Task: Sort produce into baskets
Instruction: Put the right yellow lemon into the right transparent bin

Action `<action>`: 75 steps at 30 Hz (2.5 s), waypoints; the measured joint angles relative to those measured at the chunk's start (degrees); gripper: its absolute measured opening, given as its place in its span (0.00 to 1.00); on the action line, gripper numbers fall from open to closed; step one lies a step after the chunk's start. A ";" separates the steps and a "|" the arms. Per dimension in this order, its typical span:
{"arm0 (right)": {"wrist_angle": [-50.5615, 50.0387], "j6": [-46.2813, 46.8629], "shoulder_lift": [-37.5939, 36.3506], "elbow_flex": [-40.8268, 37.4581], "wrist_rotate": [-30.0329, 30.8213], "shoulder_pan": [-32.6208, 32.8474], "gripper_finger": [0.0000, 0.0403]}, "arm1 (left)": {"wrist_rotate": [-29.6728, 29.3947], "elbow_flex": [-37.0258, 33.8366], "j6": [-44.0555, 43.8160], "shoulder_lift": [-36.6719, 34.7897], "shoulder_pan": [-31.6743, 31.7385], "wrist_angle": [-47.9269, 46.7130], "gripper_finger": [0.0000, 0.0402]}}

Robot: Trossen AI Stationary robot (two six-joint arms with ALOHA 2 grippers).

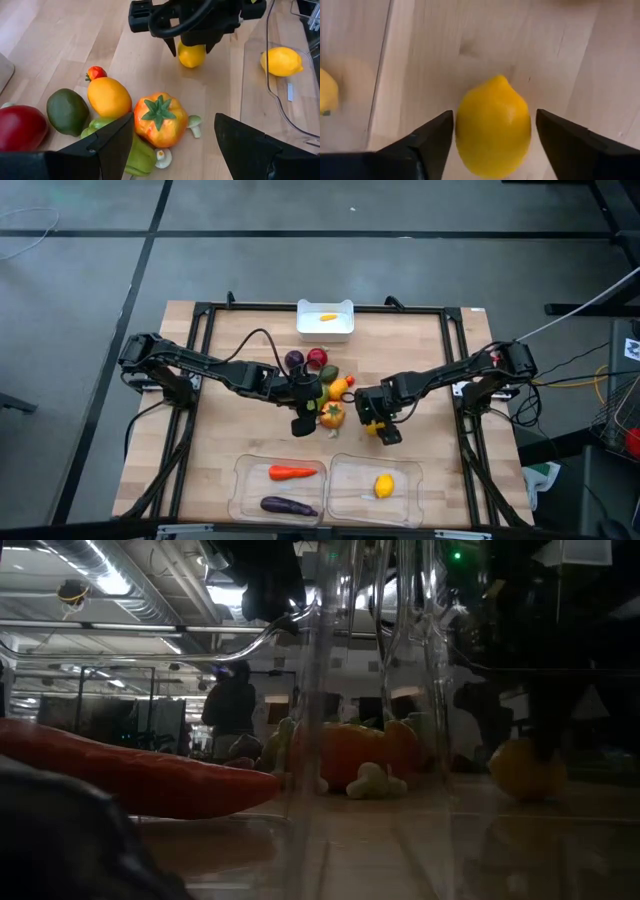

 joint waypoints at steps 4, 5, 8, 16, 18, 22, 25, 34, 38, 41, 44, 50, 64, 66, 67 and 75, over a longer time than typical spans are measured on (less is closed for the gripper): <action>-0.38 -1.36 0.38 0.08 0.00 0.01 0.58 | 0.00 0.00 -0.01 0.00 -0.02 0.00 0.68; -0.30 -1.43 0.44 0.13 -0.01 0.01 0.55 | -0.02 0.00 0.03 0.00 0.00 0.00 0.68; -0.07 -1.47 0.44 0.11 0.06 0.01 0.50 | 0.00 0.00 -0.01 0.00 -0.02 0.01 0.68; -4.20 -1.62 0.72 4.02 0.87 0.01 0.52 | 0.00 0.00 0.01 0.00 0.00 0.00 0.68; -7.09 -1.67 0.72 6.21 0.87 0.01 0.52 | -0.01 0.00 0.00 0.00 -0.02 0.00 0.68; -11.58 -1.69 0.72 11.10 0.84 0.01 0.51 | 0.00 0.00 -0.02 0.00 -0.02 0.00 0.68; -15.69 -1.63 0.72 15.64 0.80 0.06 0.51 | 0.00 0.00 0.02 0.01 -0.01 -0.01 0.68; -24.09 3.98 0.61 27.34 -4.35 0.08 0.51 | 0.00 0.00 0.22 0.00 -0.01 0.00 0.68; -23.87 10.47 0.59 29.34 -7.54 2.01 0.51 | -0.02 0.00 -0.01 0.02 -0.02 0.00 0.68; -23.16 13.47 0.57 29.44 -7.57 5.14 0.51 | 0.00 0.00 0.02 0.02 0.00 0.00 0.68; -22.84 16.57 0.57 29.44 -7.55 9.08 0.51 | 0.00 0.00 0.10 0.01 0.00 0.01 0.68; -23.00 23.80 0.57 29.44 -3.39 17.63 0.51 | 0.00 0.00 0.01 0.02 -0.02 0.00 0.68; -21.86 30.53 4.41 29.42 7.81 32.33 0.51 | 0.00 0.00 0.06 0.02 -0.01 0.02 0.68; -21.33 30.53 5.66 29.42 7.99 32.91 0.51 | 0.00 0.00 0.06 0.02 0.00 0.05 0.68; -21.35 30.53 6.33 29.42 7.97 33.24 0.51 | 0.00 0.00 0.06 0.02 0.00 0.06 0.68; -21.35 30.53 10.51 29.42 7.75 33.43 0.51 | 0.00 0.00 0.60 0.02 0.07 0.10 0.68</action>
